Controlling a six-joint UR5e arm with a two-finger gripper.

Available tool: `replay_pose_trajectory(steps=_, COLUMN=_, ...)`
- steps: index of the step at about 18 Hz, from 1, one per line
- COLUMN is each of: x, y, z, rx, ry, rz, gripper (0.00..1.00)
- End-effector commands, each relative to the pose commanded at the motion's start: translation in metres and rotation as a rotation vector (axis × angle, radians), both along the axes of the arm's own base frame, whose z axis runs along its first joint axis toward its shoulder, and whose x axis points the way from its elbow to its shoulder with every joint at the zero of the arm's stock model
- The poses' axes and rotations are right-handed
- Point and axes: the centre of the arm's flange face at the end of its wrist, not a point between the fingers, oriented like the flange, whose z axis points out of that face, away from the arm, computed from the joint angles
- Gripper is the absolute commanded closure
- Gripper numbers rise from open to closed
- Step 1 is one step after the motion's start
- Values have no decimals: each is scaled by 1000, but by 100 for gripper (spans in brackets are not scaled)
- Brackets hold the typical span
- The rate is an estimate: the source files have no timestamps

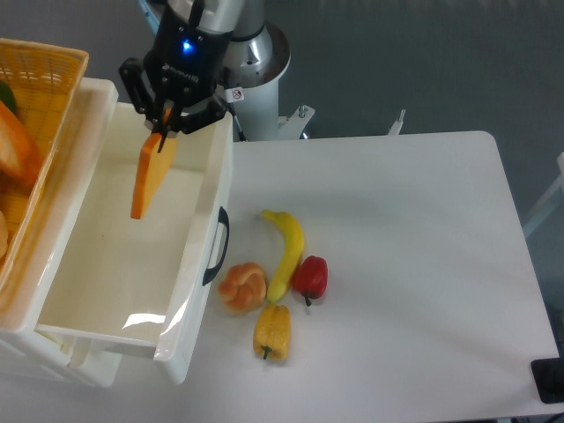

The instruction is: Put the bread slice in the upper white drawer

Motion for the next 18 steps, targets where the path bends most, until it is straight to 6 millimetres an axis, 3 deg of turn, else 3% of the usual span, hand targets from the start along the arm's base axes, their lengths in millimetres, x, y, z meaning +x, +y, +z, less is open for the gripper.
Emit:
replay_pose_trajectory(steps=3, x=-2, y=3, z=-3, rx=-1, ry=-1, rz=-4, gripper=65)
replay_pose_trajectory(steps=4, x=-2, y=4, z=-3, rx=4, ry=5, rz=-7, gripper=56)
replay_pose_trajectory(steps=8, x=-5, y=8, z=-6, rx=10, ry=14, rz=-8, gripper=39)
replay_pose_trajectory(steps=11, x=-9, y=10, z=-4, rx=16, ry=22, rz=-16, gripper=34)
replay_pose_trajectory(steps=12, x=-12, y=12, z=-7, rx=15, ry=28, rz=-27, gripper=26)
replay_pose_trajectory(steps=14, x=-19, y=15, z=-12, rx=2, ry=63, rz=-31, gripper=24)
replay_pose_trajectory(steps=16, x=-28, y=16, z=-12, rx=2, ry=119, rz=-21, gripper=11)
replay_pose_trajectory(steps=18, x=-41, y=14, z=-15, rx=-5, ry=140, rz=-1, gripper=9)
